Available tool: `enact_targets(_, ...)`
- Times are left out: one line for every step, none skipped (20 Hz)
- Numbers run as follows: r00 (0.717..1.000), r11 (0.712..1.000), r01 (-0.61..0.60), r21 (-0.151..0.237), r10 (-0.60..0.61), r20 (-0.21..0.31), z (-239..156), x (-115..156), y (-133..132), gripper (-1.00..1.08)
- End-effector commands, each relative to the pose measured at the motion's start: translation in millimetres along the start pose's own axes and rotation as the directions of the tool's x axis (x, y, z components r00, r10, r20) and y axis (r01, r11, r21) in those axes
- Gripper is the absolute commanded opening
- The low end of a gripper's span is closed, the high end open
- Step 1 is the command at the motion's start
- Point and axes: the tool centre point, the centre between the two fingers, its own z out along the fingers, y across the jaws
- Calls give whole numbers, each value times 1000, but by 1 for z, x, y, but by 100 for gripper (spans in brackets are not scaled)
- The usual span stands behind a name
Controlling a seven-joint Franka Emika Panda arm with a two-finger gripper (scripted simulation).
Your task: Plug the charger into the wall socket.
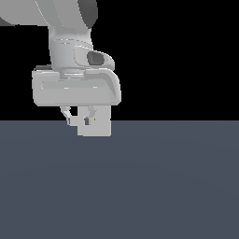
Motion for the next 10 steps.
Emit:
enact_targets(1000,1000,-21,-6,21,1,-2,3,3,-100)
enact_targets(1000,1000,-25,-7,25,1,-3,4,3,-100)
enact_targets(1000,1000,-27,-8,27,1,-3,4,4,-100)
enact_targets(1000,1000,-28,-8,28,1,-3,4,4,-100)
enact_targets(1000,1000,-28,-8,28,1,-3,4,4,-100)
enact_targets(1000,1000,-28,-8,28,1,-3,4,4,-100)
enact_targets(1000,1000,-28,-8,28,1,-3,4,4,-100)
enact_targets(1000,1000,-27,-8,27,1,-3,4,4,-100)
enact_targets(1000,1000,-27,-8,27,1,-3,4,4,-100)
enact_targets(1000,1000,-27,-8,27,1,-3,5,4,-100)
